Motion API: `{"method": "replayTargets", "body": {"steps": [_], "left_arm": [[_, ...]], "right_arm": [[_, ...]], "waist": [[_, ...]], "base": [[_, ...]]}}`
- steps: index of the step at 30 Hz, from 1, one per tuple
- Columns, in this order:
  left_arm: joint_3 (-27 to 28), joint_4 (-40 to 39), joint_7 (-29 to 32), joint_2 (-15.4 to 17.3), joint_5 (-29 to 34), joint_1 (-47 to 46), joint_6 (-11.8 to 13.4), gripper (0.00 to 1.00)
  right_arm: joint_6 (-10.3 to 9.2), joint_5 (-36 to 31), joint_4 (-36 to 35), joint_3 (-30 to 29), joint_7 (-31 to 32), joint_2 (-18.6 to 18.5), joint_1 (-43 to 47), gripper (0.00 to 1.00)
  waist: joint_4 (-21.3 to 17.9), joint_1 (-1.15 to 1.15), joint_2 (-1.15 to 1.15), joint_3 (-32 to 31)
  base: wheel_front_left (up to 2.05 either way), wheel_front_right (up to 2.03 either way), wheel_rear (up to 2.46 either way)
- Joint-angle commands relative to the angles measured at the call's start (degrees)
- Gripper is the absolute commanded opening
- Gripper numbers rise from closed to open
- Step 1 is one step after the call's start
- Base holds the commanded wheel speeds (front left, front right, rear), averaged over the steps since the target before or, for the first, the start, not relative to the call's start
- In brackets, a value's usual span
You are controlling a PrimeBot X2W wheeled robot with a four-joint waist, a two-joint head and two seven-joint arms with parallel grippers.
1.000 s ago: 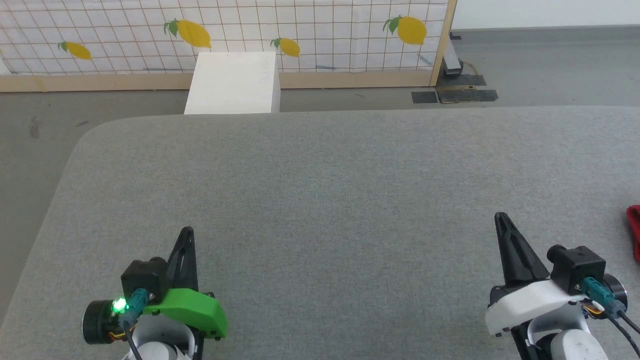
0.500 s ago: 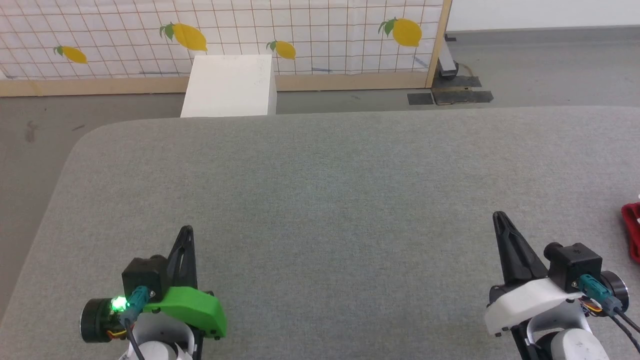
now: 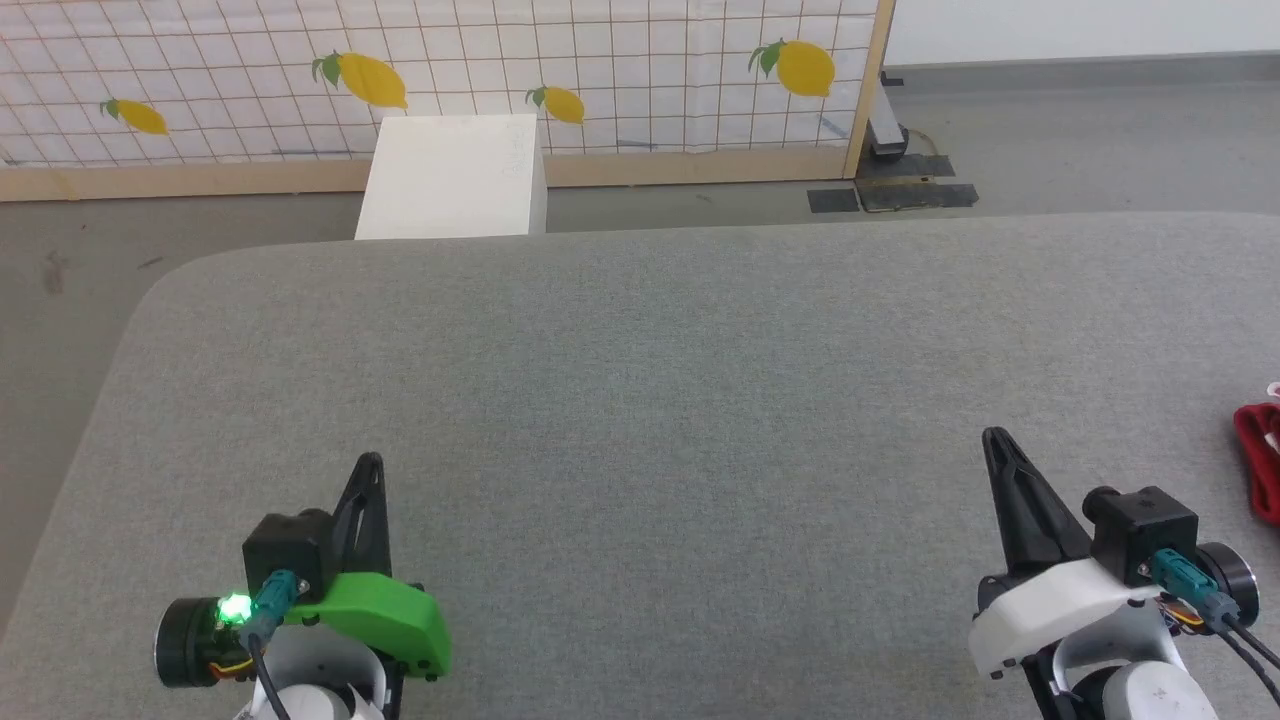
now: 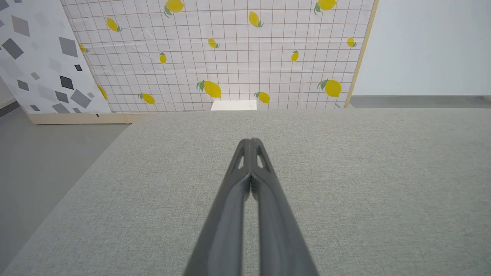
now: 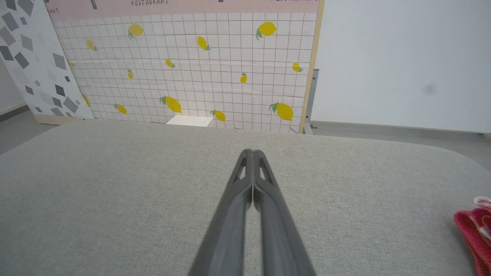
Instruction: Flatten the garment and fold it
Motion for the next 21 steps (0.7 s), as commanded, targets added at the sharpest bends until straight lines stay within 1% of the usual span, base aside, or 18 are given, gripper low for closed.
{"method": "replayTargets", "body": {"steps": [1,21], "left_arm": [[0.1,-0.4,0.3,-0.3,1.2,0.7,-0.4,0.0],[0.7,-2.4,2.6,-0.7,3.1,1.2,-0.4,0.0]], "right_arm": [[-0.07,-0.8,-0.7,0.1,0.4,0.0,0.6,0.0],[-0.08,-2.5,-2.7,0.4,2.7,0.0,1.2,0.0]], "waist": [[-0.1,0.0,0.45,0.0],[-0.8,0.0,0.55,-0.4]], "base": [[0.0,0.0,0.0],[0.0,0.0,0.0]]}}
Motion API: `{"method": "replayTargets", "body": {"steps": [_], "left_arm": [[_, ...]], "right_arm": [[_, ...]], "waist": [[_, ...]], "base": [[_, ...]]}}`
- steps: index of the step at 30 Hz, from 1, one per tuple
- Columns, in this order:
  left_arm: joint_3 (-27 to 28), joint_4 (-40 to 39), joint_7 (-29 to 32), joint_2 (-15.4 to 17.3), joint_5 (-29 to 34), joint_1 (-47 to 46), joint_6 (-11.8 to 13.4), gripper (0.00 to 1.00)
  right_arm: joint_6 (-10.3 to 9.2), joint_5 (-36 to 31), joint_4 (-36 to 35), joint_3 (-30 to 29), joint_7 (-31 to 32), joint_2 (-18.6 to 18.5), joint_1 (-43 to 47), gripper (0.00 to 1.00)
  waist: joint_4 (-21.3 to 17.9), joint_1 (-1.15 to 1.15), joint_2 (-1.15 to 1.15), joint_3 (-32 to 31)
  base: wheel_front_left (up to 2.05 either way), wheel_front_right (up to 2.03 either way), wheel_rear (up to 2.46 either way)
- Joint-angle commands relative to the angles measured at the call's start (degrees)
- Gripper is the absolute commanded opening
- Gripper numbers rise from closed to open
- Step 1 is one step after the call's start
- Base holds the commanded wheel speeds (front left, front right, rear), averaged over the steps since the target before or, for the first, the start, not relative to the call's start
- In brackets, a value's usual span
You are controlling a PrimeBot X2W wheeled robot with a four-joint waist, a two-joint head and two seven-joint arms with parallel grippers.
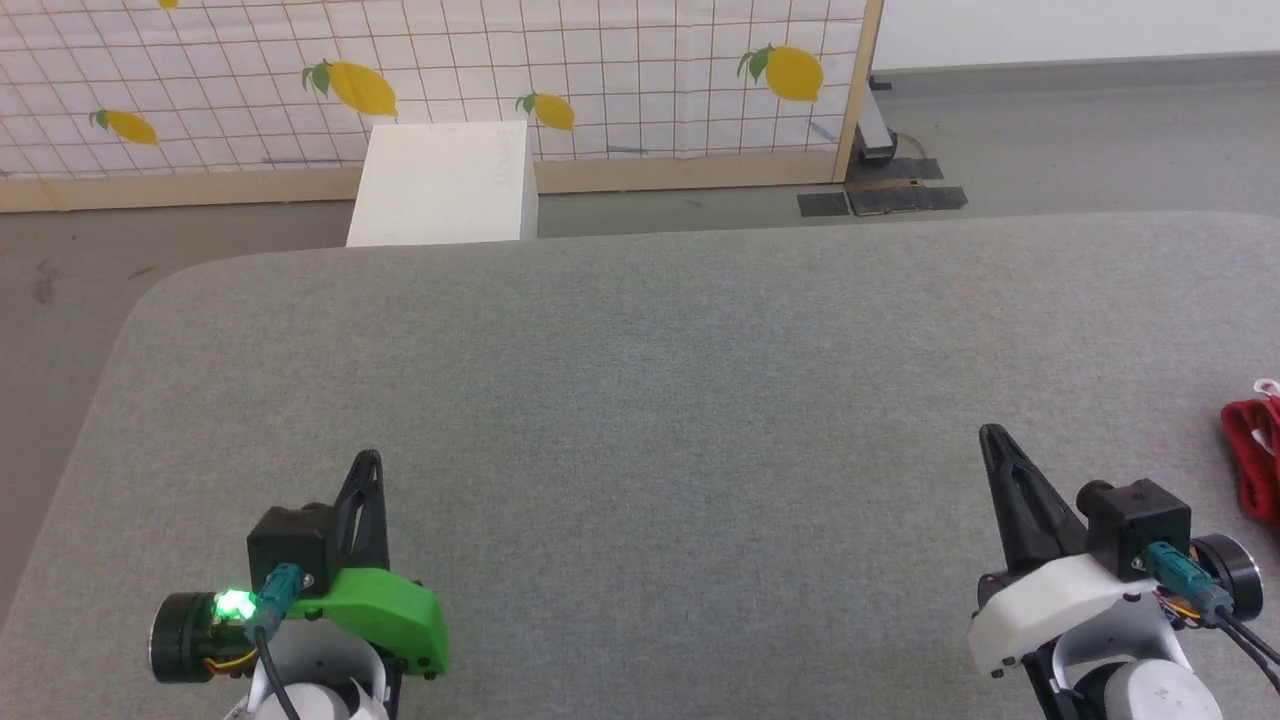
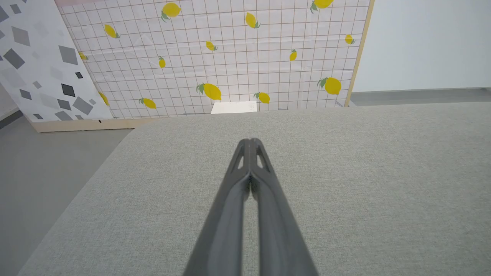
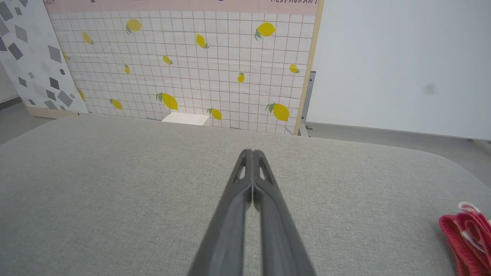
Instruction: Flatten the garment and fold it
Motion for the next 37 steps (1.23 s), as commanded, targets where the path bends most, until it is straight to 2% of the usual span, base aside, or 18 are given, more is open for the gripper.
{"method": "replayTargets", "body": {"steps": [1,37], "left_arm": [[0.3,-0.4,0.4,-0.4,0.7,0.9,-0.4,0.0],[0.5,-1.2,1.3,-0.5,1.5,1.1,-0.5,0.0]], "right_arm": [[-0.08,-0.7,-0.6,0.2,0.3,0.0,0.9,0.0],[-0.09,-1.4,-1.4,0.3,1.2,0.1,1.1,0.0]], "waist": [[-0.1,0.0,0.55,0.0],[-0.3,0.0,0.59,-0.2]], "base": [[0.0,0.0,0.0],[0.0,0.0,0.0]]}}
